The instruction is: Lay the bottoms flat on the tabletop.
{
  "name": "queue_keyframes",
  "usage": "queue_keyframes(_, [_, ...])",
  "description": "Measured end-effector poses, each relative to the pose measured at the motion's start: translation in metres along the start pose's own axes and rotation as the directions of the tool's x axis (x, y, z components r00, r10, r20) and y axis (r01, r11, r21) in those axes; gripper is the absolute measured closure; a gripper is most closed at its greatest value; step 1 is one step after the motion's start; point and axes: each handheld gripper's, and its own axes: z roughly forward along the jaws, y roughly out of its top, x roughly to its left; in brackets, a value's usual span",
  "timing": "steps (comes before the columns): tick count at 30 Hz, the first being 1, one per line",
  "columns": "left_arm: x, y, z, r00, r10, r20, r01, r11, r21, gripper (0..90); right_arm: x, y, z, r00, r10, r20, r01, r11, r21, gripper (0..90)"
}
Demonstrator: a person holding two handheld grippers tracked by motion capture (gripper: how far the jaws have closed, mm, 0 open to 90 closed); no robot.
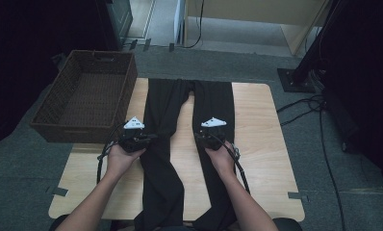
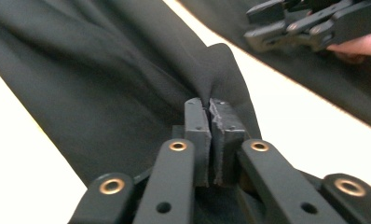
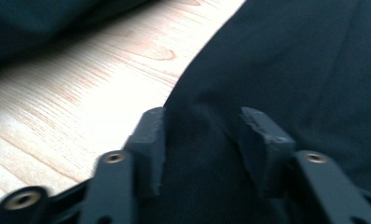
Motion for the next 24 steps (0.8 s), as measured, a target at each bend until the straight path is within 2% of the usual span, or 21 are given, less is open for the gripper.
queue_keyframes(3, [0.003, -0.002, -0.001, 0.9998, -0.003, -0.022, 0.004, 0.9997, 0.026, 82.7, -0.002, 0.000, -0.002, 0.9999, 0.013, 0.001, -0.013, 1.000, 0.008, 70.8])
queue_keyframes(5, [0.006, -0.002, -0.002, 0.9994, -0.022, -0.025, 0.023, 0.9995, 0.024, 82.0, -0.002, -0.001, -0.004, 1.0000, 0.008, 0.002, -0.008, 1.000, 0.010, 81.8])
queue_keyframes(6, [0.007, -0.002, -0.003, 0.9991, -0.026, -0.032, 0.026, 0.9995, 0.018, 81.4, -0.002, -0.002, -0.004, 1.0000, 0.003, 0.006, -0.003, 1.000, 0.012, 84.5])
queue_keyframes(8, [0.008, -0.001, -0.005, 0.9987, -0.032, -0.040, 0.032, 0.9994, 0.009, 81.8, -0.002, -0.003, -0.006, 1.0000, 0.001, 0.005, -0.001, 1.000, 0.016, 86.3])
queue_keyframes(11, [0.009, 0.000, -0.009, 0.9984, -0.031, -0.048, 0.032, 0.9995, 0.009, 90.0, -0.002, -0.005, -0.010, 1.0000, -0.003, 0.009, 0.003, 1.000, 0.025, 86.7])
queue_keyframes(15, [0.010, 0.002, -0.012, 0.9981, -0.043, -0.044, 0.043, 0.9990, 0.005, 90.0, -0.004, -0.008, -0.014, 1.0000, -0.004, 0.007, 0.003, 1.000, 0.028, 86.6])
queue_keyframes(16, [0.010, 0.002, -0.012, 0.9981, -0.047, -0.040, 0.047, 0.9988, 0.008, 89.1, -0.004, -0.008, -0.014, 1.0000, -0.001, 0.006, 0.001, 1.000, 0.024, 86.6])
queue_keyframes(18, [0.010, 0.003, -0.010, 0.9972, -0.062, -0.040, 0.063, 0.9980, 0.003, 80.5, -0.004, -0.009, -0.013, 1.0000, 0.000, 0.009, 0.000, 1.000, 0.018, 86.6])
queue_keyframes(20, [0.012, 0.004, -0.007, 0.9947, -0.098, -0.030, 0.098, 0.9952, 0.007, 69.2, -0.003, -0.009, -0.013, 0.9999, -0.002, 0.015, 0.002, 1.000, 0.015, 86.6])
queue_keyframes(21, [0.013, 0.004, -0.005, 0.9933, -0.114, -0.023, 0.114, 0.9933, 0.021, 66.9, -0.003, -0.009, -0.013, 0.9999, -0.003, 0.017, 0.003, 1.000, 0.013, 86.6])
queue_keyframes(23, [0.013, 0.005, 0.002, 0.9929, -0.117, -0.026, 0.118, 0.9915, 0.054, 66.8, -0.003, -0.010, -0.013, 0.9999, -0.001, 0.015, 0.001, 1.000, 0.012, 86.6])
queue_keyframes(24, [0.014, 0.004, 0.006, 0.9935, -0.111, -0.026, 0.112, 0.9909, 0.074, 70.3, -0.003, -0.010, -0.013, 0.9999, -0.002, 0.017, 0.002, 1.000, 0.011, 86.5])
